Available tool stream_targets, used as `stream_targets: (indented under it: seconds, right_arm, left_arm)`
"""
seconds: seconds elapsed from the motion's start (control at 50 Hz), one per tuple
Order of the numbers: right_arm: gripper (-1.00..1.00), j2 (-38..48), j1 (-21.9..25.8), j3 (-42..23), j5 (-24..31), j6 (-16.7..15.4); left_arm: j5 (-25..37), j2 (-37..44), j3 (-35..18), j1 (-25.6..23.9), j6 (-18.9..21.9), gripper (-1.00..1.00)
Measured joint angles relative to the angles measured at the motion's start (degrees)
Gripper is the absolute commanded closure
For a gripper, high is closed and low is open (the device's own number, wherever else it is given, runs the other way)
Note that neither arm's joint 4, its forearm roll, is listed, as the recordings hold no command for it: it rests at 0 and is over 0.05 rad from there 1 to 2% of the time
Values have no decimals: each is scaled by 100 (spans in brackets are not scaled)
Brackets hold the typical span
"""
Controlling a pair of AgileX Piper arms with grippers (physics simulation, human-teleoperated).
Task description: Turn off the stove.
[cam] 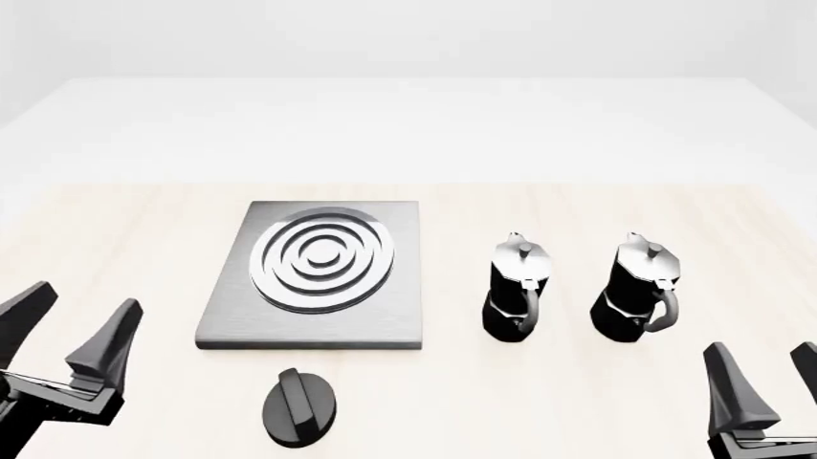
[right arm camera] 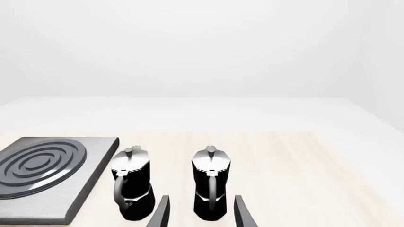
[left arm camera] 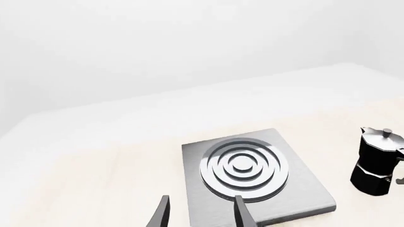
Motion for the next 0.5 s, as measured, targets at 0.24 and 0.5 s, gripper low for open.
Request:
stream_targets:
  seconds: [0.24,0.5]
  right_arm:
    - [-100,-7,3,1,10,7]
    - [-100,-5,-2,1,9,8]
  left_arm:
    - [129,1171,-415,-486,175,-100]
    - [486,2299,-791,-710,245,-100]
